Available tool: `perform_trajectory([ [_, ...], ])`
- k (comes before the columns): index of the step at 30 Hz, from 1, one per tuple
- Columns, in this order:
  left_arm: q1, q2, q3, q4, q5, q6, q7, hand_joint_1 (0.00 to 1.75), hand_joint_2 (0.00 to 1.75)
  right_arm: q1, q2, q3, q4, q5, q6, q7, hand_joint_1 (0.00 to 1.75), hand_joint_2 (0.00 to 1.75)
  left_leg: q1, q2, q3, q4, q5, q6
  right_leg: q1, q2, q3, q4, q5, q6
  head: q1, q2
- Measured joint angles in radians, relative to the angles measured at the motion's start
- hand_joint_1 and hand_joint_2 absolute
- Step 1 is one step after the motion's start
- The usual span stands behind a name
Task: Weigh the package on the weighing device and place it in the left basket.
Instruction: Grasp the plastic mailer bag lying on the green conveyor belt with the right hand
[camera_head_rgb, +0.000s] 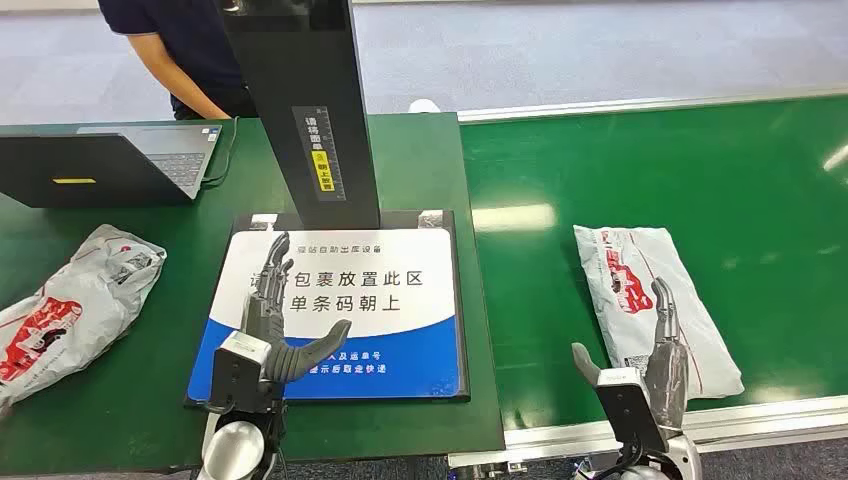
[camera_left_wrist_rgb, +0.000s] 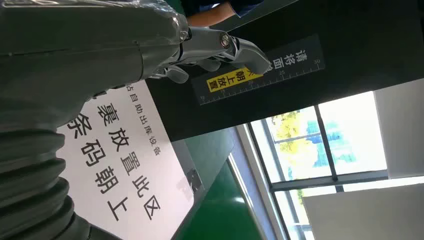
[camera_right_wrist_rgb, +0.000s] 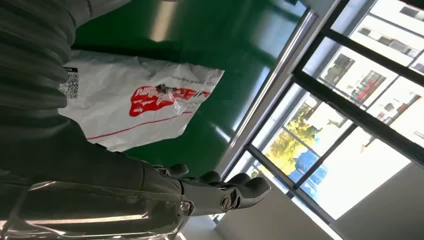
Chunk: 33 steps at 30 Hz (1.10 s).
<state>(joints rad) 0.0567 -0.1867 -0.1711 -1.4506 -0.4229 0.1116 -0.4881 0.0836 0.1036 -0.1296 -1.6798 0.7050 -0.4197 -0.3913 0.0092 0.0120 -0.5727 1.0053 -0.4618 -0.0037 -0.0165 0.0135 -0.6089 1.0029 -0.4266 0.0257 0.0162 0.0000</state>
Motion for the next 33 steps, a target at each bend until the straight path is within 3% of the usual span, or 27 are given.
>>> perform_trajectory([
  [6, -0.008, -0.004, 0.008, 0.0, -0.007, -0.009, -0.001, 0.0, 1.75, -0.054, -0.017, -0.087, 0.069, 0.123, -0.037, 0.067, 0.0, 1.75, -0.001, 0.0, 0.0, 0.0, 0.0, 0.0, -0.001, 0.0, 0.0, 0.0, 0.001, 0.001, 0.0, 0.0],
  [11, -0.009, -0.011, 0.016, 0.0, -0.018, -0.013, 0.002, 0.0, 1.75, -0.143, -0.063, -0.183, 0.23, 0.203, -0.058, 0.114, 0.0, 1.75, -0.002, 0.0, 0.0, 0.0, 0.001, 0.001, -0.002, 0.0, 0.0, 0.0, 0.001, 0.002, 0.0, 0.0],
  [33, -0.01, -0.027, 0.037, 0.0, -0.025, -0.021, 0.009, 0.0, 1.75, -0.291, -0.185, -0.327, 0.646, 0.236, -0.122, 0.137, 0.0, 1.75, -0.004, 0.0, 0.0, 0.0, 0.001, 0.002, -0.004, 0.0, 0.0, 0.0, 0.002, 0.003, 0.0, 0.0],
])
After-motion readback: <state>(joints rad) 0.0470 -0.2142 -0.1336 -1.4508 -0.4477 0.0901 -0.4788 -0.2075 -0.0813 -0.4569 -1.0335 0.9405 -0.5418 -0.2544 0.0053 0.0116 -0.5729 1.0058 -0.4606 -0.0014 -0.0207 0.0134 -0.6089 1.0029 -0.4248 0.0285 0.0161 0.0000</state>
